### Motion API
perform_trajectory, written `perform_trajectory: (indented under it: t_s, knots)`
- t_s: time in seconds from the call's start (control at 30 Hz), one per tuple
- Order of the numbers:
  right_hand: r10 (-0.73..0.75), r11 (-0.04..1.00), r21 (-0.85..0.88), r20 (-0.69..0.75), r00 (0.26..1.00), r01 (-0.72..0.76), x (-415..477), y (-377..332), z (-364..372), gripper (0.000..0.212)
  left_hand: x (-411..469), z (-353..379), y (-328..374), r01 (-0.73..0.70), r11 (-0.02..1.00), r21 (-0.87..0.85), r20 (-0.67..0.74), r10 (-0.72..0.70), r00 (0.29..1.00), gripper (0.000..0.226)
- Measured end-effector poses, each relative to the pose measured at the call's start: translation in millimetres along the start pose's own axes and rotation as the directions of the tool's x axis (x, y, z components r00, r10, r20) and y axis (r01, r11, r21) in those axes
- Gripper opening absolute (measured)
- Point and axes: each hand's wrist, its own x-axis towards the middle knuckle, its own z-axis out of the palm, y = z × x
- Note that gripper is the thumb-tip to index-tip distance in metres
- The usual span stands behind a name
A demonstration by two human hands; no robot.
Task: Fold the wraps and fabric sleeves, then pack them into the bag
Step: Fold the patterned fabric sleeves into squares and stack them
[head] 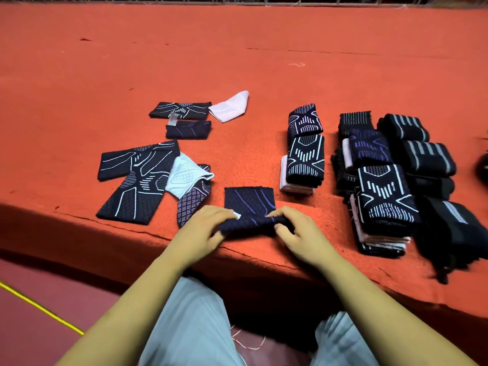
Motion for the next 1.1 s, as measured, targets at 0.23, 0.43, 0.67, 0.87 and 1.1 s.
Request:
perform_trajectory:
  t_s: [0.23, 0.43, 0.67, 0.87, 1.1]
  knots:
    - [0.149, 0.963, 0.242, -0.115, 0.982, -0.118, -9, 3, -1, 0.010, 2, -5, 15, 0.212, 0.951, -0.227, 0.005, -0.217, 0.976, 0.012]
    - [0.307, 0.907, 0.359, -0.211, 0.928, -0.219, 10, 4, 8, 0.018, 13, 9, 20, 0.419, 0.853, -0.312, -0.076, -0.462, 0.884, 0.009]
    - [0.332, 0.933, 0.252, -0.321, 0.887, -0.258, 10, 4, 23, 0.020, 23, 23, 22, 0.519, 0.828, -0.210, -0.198, -0.556, 0.807, 0.006]
    - [0.320, 0.945, 0.079, -0.408, 0.855, -0.316, 13, -2, 27, 0.012, 41, 20, 29, 0.647, 0.742, -0.174, -0.130, -0.669, 0.732, 0.033]
    - [0.357, 0.932, 0.099, -0.393, 0.847, -0.347, 14, -10, 25, 0.014, 42, 21, 39, 0.508, 0.706, -0.493, -0.092, -0.623, 0.777, 0.029]
